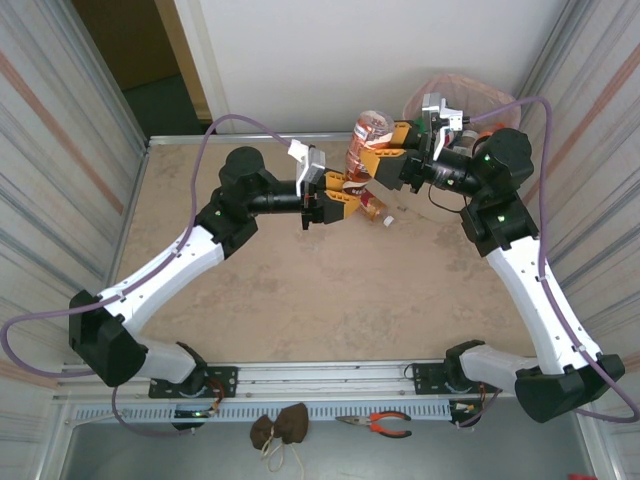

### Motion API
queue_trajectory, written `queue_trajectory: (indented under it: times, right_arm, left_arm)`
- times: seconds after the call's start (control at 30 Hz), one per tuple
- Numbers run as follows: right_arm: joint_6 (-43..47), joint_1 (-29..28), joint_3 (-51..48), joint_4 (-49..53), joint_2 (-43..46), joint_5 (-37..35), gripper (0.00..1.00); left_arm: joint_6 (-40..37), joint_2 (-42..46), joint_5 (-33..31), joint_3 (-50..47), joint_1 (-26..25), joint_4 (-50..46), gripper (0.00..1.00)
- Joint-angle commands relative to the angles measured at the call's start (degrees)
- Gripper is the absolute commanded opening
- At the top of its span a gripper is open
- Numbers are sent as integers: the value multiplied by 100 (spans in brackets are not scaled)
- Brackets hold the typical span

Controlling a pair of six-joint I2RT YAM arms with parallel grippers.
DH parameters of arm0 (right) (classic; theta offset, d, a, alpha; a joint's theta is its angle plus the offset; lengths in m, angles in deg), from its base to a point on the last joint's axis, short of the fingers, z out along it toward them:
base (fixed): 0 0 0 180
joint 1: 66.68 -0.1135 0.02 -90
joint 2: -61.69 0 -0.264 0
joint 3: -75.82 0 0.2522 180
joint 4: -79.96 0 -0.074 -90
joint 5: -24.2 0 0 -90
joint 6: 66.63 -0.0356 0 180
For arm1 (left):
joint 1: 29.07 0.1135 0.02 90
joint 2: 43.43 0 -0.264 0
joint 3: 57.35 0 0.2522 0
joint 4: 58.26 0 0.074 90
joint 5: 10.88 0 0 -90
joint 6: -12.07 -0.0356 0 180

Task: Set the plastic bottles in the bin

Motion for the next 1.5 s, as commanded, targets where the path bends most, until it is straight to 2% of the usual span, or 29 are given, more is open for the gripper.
queue_trajectory:
  times: [0.0,0.17,0.33,0.57,0.73,0.93,1.3,1.47]
  right_arm:
    - [6,-31,194,-132,6,-212,56]
    - [319,43,289,158,32,-308,55]
    - [325,506,504,259,-37,-229,54]
    - [135,1562,929,376,-258,-252,52]
    - [121,2415,1250,740,-618,-748,48]
    - [306,3128,1570,1193,-1251,-1253,43]
    - [3940,3107,2486,2319,-2434,-2651,43]
    - [5068,2897,2833,2458,-3002,-3320,43]
  left_arm:
    - [-42,145,96,-13,-60,39,29]
    - [-138,232,-125,-88,-55,-148,51]
    - [-269,401,-478,-257,-50,-380,62]
    - [-434,531,-702,-303,-46,-788,66]
    - [-468,569,-701,-286,-47,-861,67]
    - [-513,590,-739,-279,-47,-944,66]
    - [-554,517,-779,-200,-47,-1113,67]
    - [-585,379,-693,-51,-47,-1312,66]
